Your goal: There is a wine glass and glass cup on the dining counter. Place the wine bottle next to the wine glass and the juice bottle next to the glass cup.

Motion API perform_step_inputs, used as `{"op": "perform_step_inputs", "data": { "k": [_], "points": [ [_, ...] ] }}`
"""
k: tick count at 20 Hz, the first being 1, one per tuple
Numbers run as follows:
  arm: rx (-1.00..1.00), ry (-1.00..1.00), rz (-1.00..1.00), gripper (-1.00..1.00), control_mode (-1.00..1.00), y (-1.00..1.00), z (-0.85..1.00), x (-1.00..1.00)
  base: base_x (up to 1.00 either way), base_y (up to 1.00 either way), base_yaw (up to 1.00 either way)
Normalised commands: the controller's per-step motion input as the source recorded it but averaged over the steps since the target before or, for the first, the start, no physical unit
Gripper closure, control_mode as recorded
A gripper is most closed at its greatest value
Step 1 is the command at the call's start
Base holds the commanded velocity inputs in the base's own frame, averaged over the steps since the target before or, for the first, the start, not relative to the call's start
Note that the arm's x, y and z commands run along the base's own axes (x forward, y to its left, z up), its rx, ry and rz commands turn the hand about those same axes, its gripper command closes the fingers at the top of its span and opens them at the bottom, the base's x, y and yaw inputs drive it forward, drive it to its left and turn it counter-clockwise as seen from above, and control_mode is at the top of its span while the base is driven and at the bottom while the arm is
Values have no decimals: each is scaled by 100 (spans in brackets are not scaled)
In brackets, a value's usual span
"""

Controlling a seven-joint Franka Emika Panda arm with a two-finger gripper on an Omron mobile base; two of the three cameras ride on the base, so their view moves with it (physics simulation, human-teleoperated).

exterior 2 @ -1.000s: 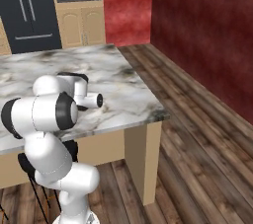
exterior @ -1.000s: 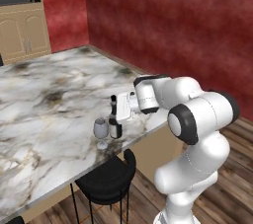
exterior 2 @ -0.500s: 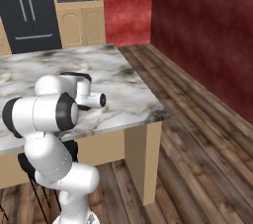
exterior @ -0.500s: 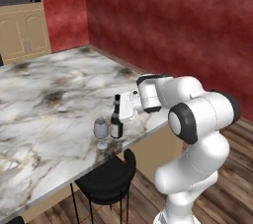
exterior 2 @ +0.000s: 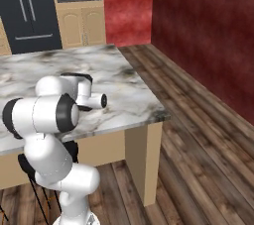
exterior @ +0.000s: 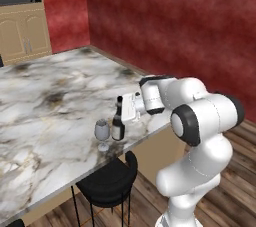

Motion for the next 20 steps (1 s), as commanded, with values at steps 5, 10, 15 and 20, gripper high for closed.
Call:
{"op": "perform_step_inputs", "data": {
  "k": [5,10,15,20],
  "points": [
    [0,0,-1,-100,-100,3,0,-17,0,0,0],
    [0,0,-3,-100,-100,2,0,-6,0,0,0],
    [0,0,-5,-100,-100,0,0,0,0,0,0],
    [0,0,-6,-100,-100,-1,1,-6,0,0,0]
  ]
}}
